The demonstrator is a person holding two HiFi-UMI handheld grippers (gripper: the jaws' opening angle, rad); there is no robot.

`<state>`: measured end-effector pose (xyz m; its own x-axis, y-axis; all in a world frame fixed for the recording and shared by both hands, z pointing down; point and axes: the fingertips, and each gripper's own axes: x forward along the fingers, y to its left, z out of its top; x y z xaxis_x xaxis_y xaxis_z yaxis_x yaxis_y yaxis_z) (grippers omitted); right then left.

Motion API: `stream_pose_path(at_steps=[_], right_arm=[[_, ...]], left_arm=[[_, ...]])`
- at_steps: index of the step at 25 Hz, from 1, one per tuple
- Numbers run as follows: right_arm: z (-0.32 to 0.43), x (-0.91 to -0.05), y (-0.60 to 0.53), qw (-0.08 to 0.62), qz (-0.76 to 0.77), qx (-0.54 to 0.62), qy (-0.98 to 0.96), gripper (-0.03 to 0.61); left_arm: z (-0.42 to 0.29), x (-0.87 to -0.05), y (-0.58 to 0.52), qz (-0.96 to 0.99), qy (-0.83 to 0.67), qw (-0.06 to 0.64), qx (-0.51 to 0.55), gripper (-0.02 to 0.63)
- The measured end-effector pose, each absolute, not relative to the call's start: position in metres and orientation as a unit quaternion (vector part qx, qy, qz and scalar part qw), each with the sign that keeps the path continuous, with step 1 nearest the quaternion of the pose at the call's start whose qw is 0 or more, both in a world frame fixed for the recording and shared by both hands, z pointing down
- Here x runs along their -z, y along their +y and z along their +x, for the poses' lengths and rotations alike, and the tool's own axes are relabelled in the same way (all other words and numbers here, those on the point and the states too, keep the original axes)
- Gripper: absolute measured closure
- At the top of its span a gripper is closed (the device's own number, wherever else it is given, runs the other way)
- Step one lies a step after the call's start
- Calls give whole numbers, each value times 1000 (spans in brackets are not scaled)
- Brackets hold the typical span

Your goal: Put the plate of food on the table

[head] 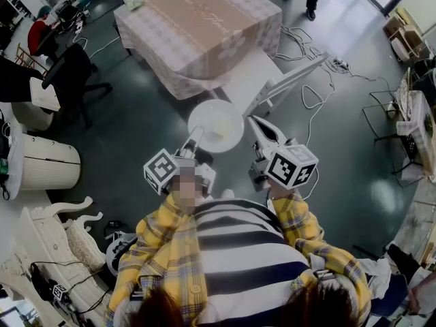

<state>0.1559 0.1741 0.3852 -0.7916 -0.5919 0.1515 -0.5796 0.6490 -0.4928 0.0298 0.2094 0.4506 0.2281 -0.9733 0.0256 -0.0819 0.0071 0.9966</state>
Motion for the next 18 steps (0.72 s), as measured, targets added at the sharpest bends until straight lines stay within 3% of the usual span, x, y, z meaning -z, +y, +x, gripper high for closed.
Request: stream_pose_path(at_steps=[18], right_arm=[[155,-389,203,2,-312,274,910,583]], left_arm=[[32,-458,240,552,-473,551,410,586]])
